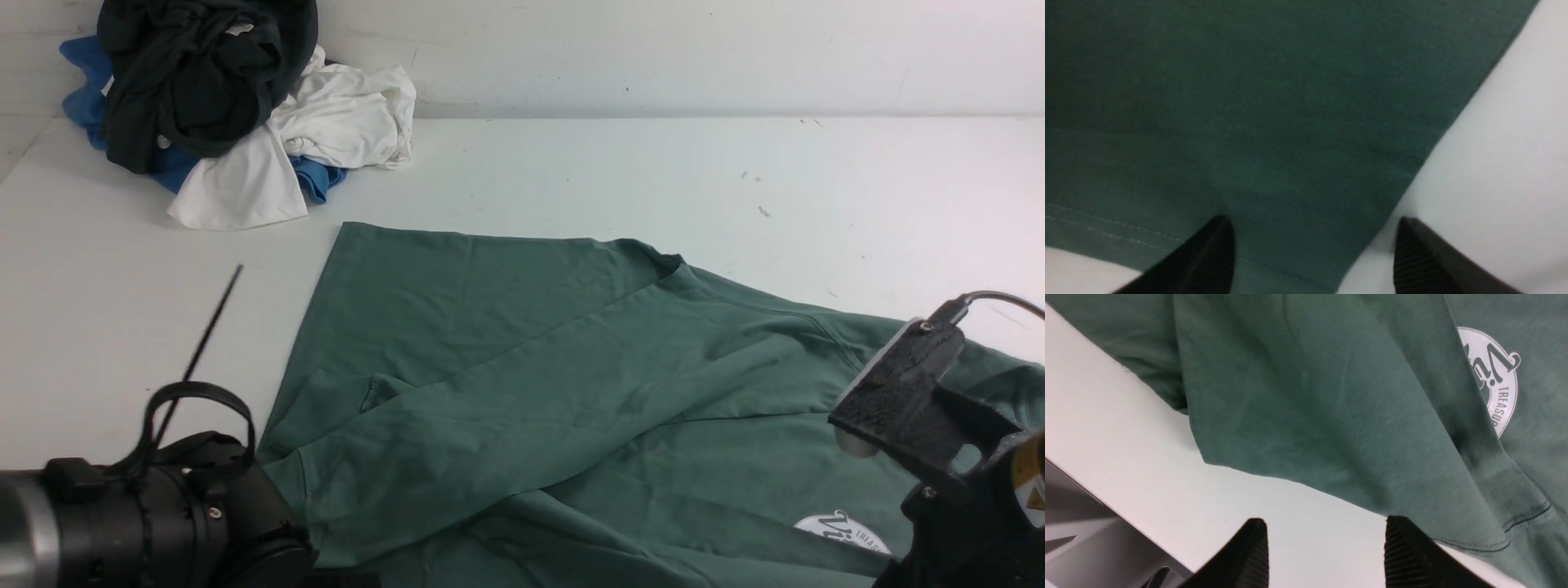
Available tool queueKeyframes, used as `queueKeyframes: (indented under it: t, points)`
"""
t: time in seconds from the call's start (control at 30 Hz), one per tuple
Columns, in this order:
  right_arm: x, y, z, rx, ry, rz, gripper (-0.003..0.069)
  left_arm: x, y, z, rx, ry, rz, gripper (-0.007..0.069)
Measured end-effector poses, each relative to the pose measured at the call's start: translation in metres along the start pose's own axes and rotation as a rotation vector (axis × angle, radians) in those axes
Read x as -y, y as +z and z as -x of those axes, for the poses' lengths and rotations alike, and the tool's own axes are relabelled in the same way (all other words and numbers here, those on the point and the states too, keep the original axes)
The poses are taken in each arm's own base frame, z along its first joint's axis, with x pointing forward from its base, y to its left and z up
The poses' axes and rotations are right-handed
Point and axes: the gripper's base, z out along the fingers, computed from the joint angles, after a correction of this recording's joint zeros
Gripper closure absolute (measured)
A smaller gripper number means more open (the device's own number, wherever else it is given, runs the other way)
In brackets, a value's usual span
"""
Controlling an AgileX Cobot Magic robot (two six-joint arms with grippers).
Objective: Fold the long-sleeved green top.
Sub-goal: Use both arms simultaneously to clamp the lower edge of the clothing fabric
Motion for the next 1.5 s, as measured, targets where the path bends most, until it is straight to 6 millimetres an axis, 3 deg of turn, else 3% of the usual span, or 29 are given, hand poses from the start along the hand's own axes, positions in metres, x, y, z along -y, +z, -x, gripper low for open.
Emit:
queueKeyframes:
  t: [0.13, 0.27, 0.3, 0.37, 0.43, 0.67, 0.8, 0.97, 1.27, 1.5]
  points:
    - [0.000, 0.000, 0.000, 0.000, 0.000, 0.000, 0.0291, -0.001, 0.000, 0.002, -0.025, -0.002, -0.010, 0.0216]
    - [0.000, 0.000, 0.000, 0.000, -0.001, -0.002, 0.0291, -0.003, -0.003, 0.004, -0.027, -0.008, -0.006, 0.0438]
    - [0.000, 0.000, 0.000, -0.001, -0.002, -0.003, 0.0291, -0.003, -0.002, 0.004, -0.028, -0.007, -0.005, 0.0450]
    - [0.002, 0.000, 0.000, -0.003, -0.010, -0.021, 0.0291, -0.007, -0.007, 0.007, -0.022, -0.012, 0.010, 0.0581]
    - [0.004, 0.000, -0.001, -0.006, -0.021, -0.045, 0.0291, -0.008, -0.008, 0.008, -0.017, -0.026, 0.018, 0.0611]
    - [0.013, 0.010, -0.009, -0.054, -0.008, -0.151, 0.0244, -0.019, -0.008, 0.000, -0.033, -0.163, -0.006, 0.0622]
    - [0.020, 0.044, -0.031, -0.164, 0.037, -0.193, 0.0222, -0.021, -0.015, -0.005, -0.006, -0.192, 0.000, 0.0622]
    - [0.017, 0.070, -0.043, -0.131, 0.024, -0.172, 0.0218, -0.019, -0.027, -0.010, 0.054, -0.208, 0.022, 0.0622]
    - [0.023, 0.092, -0.041, -0.080, -0.132, -0.233, 0.0218, -0.017, -0.032, -0.011, 0.093, -0.224, 0.019, 0.0622]
    - [0.024, 0.116, -0.034, -0.146, -0.168, -0.210, 0.0230, -0.018, -0.032, -0.010, 0.112, -0.227, 0.021, 0.0622]
